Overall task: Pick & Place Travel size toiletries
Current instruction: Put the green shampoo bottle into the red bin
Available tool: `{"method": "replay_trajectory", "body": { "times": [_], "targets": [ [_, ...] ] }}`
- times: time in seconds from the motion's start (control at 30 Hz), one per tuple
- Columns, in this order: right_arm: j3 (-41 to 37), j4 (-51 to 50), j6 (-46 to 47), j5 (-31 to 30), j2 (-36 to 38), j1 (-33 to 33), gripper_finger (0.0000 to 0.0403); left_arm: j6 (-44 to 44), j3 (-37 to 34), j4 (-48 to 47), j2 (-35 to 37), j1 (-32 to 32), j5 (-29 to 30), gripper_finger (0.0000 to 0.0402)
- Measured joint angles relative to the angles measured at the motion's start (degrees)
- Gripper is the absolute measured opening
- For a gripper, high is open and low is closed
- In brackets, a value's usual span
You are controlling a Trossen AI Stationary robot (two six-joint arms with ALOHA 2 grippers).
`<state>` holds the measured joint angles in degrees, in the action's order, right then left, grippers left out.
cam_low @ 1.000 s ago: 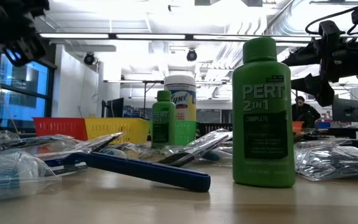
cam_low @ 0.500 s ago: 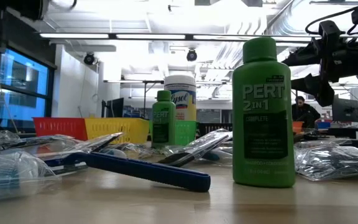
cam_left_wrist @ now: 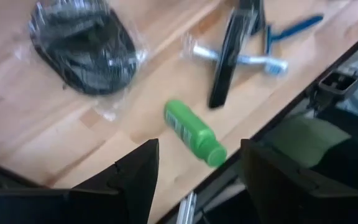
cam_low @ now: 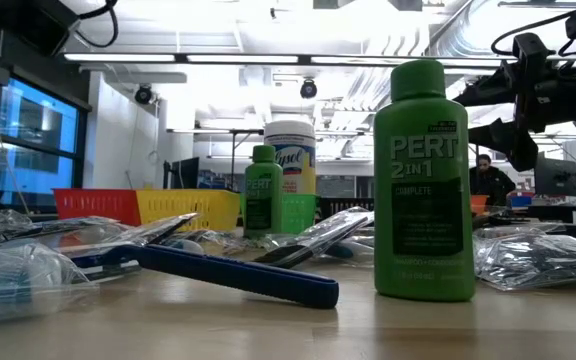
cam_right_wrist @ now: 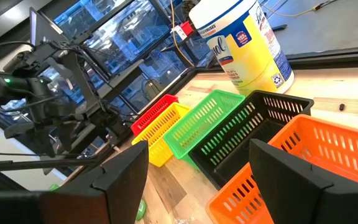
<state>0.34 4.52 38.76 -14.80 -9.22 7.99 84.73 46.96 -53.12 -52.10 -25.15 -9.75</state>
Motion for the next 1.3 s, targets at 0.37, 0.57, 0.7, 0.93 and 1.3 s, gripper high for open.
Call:
{"method": "replay_trajectory", "body": {
  "times": [0.37, 0.57, 0.7, 0.93, 1.3],
  "targets": [
    [0.0, 0.0, 0.0, 0.0, 0.0, 0.0, 0.0266, -0.3, 0.0, 0.0, 0.4, 0.0, 1.5, 0.0218],
    [0.0, 0.0, 0.0, 0.0, 0.0, 0.0, 0.0266, 6.8, 0.0, 0.5, 0.2, 0.0, -2.9, 0.0218],
    [0.0, 0.0, 0.0, 0.0, 0.0, 0.0, 0.0266, 9.0, 0.0, 1.8, -1.3, 0.0, -4.9, 0.0218],
    [0.0, 0.0, 0.0, 0.0, 0.0, 0.0, 0.0266, 11.1, 0.0, 5.5, -8.8, 0.0, -7.8, 0.0218],
    [0.0, 0.0, 0.0, 0.0, 0.0, 0.0, 0.0266, 20.0, 0.0, 14.5, -18.1, -2.6, -9.2, 0.0218]
  ]
}}
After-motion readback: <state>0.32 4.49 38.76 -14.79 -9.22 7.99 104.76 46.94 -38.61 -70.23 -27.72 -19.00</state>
